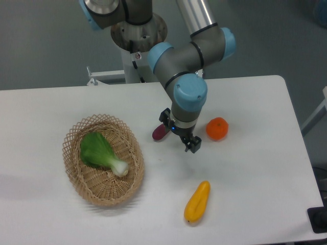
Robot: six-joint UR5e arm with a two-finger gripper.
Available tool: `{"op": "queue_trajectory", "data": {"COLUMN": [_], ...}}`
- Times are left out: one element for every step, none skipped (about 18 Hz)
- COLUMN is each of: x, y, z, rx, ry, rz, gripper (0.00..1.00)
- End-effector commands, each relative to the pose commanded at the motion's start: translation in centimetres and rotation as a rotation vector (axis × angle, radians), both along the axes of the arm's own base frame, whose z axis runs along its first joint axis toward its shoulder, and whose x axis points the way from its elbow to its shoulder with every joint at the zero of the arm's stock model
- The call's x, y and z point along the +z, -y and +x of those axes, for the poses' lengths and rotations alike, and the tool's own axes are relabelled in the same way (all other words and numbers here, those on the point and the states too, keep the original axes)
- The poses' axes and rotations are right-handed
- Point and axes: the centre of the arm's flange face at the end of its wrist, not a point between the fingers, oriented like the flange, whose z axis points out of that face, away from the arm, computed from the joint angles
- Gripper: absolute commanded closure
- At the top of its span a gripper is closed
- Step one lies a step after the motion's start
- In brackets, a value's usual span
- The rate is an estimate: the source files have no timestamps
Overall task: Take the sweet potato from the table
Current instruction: 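Move the open gripper over the purple sweet potato and lower it, then close the gripper around the purple sweet potato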
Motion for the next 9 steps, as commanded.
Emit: {"op": "queue_trajectory", "data": {"x": [-0.2,-0.5,-0.9,-1.6,-2.0,-2.4,-2.8,-3.0,-3.2], "y": [-0.1,0.0,0.0,0.1,0.3,0.6,0.8,0.9,0.8], "z": [0.4,0.7,1.3,2.0,2.5,2.8,3.1,3.2,3.3], "rx": [-0.004,-0.006,-0.012,-0.018,-0.014,-0.011,-0.011,-0.009,-0.009], "ry": [0.006,0.011,0.017,0.029,0.036,0.044,0.052,0.054,0.056], "rz": [-0.003,-0.008,-0.015,-0.025,-0.033,-0.041,-0.048,-0.05,-0.053], "gripper": [0.0,0.0,0.0,0.0,0.0,0.0,0.0,0.0,0.0]}}
